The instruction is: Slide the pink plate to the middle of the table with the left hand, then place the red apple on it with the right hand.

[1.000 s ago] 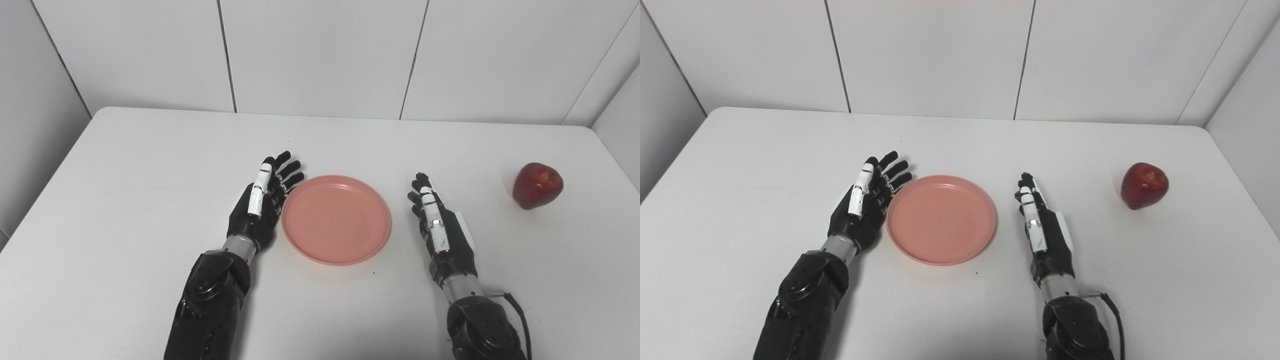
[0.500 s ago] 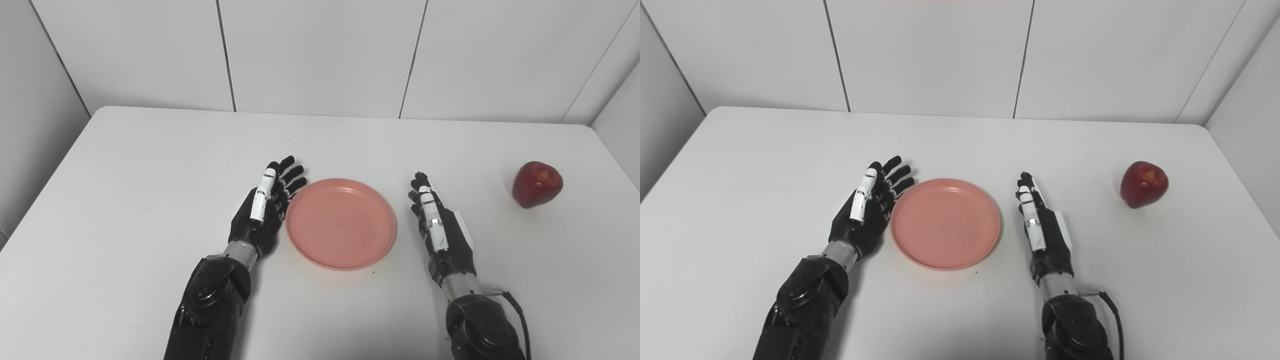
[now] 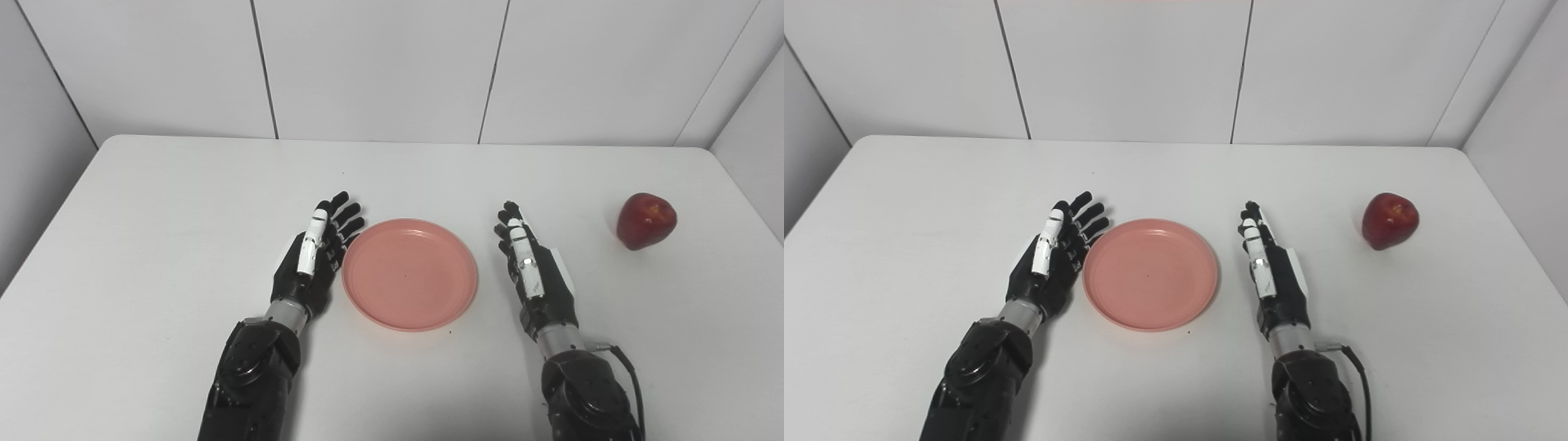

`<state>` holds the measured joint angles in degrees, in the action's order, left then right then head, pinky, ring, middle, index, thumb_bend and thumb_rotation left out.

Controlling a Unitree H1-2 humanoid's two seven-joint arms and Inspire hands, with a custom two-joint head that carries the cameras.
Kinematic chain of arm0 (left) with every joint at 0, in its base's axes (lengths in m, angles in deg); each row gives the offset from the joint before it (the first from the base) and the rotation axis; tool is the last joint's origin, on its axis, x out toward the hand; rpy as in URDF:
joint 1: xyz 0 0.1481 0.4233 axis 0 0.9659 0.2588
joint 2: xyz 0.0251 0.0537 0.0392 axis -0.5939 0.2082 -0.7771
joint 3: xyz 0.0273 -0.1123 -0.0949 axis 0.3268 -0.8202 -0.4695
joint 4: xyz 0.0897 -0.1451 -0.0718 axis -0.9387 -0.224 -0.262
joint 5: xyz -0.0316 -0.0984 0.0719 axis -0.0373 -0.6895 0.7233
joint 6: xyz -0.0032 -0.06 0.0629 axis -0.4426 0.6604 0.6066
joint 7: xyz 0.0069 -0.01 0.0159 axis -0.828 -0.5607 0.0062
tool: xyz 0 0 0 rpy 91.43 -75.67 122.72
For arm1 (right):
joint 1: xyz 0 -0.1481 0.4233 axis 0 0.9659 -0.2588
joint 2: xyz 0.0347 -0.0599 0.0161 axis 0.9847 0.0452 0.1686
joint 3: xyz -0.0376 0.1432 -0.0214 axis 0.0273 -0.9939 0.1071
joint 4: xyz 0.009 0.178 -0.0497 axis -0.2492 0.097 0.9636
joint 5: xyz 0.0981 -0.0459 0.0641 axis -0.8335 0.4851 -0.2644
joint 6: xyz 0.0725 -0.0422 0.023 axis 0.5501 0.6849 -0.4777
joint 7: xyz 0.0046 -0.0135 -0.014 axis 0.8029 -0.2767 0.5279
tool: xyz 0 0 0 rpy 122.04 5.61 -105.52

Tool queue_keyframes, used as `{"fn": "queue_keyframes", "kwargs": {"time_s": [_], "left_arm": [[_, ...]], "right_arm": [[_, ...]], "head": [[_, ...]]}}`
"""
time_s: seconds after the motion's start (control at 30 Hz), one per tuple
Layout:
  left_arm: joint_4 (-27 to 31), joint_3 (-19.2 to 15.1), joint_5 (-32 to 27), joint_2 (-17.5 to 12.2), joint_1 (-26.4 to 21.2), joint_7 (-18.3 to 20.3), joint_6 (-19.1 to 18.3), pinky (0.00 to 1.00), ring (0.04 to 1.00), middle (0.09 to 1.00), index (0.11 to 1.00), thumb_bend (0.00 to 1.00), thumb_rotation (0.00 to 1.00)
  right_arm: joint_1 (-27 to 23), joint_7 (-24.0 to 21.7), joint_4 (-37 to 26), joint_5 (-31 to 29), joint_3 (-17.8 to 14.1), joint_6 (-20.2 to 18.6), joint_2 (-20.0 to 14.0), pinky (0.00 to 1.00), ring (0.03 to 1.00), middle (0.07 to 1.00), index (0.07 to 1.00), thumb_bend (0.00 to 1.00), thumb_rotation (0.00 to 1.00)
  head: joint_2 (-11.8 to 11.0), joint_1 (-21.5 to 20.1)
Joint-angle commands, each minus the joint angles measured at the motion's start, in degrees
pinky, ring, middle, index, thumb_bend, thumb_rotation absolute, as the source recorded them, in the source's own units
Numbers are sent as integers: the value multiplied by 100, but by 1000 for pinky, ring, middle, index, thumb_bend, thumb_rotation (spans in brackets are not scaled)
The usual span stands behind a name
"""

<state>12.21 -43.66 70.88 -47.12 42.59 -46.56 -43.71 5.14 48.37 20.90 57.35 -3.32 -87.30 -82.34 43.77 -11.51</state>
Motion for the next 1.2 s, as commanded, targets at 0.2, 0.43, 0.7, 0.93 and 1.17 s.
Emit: {"fn": "queue_keyframes", "kwargs": {"time_s": [0.2, 0.43, 0.7, 0.93, 1.17], "left_arm": [[-75, -9, 325, -13, 150, -120, 168, 907, 907, 920, 917, 383, 1000], [-221, -32, 413, -77, 136, -81, 427, 909, 909, 918, 914, 386, 1000], [-363, -104, 356, -135, 93, -32, 488, 884, 893, 907, 905, 395, 1000], [-421, -118, 337, -164, 91, -3, 541, 890, 894, 906, 903, 393, 1000], [-438, -181, 264, -199, 100, 46, 572, 892, 894, 905, 901, 398, 1000]], "right_arm": [[-268, 120, -512, 410, 32, 312, -170, 988, 945, 954, 958, 277, 1000], [-475, 216, -909, 673, -99, 211, -344, 971, 928, 939, 948, 295, 1000], [-732, 255, -1391, 1017, -283, -371, -570, 983, 938, 938, 946, 306, 1000], [-889, 230, -1771, 2074, -181, -820, -950, 823, 880, 896, 911, 568, 904], [-1121, 90, -1947, 2933, -380, -1012, -1150, 802, 861, 883, 894, 776, 693]], "head": [[2, -217], [-45, -478], [-132, -839], [-178, -1039], [-246, -1274]]}}
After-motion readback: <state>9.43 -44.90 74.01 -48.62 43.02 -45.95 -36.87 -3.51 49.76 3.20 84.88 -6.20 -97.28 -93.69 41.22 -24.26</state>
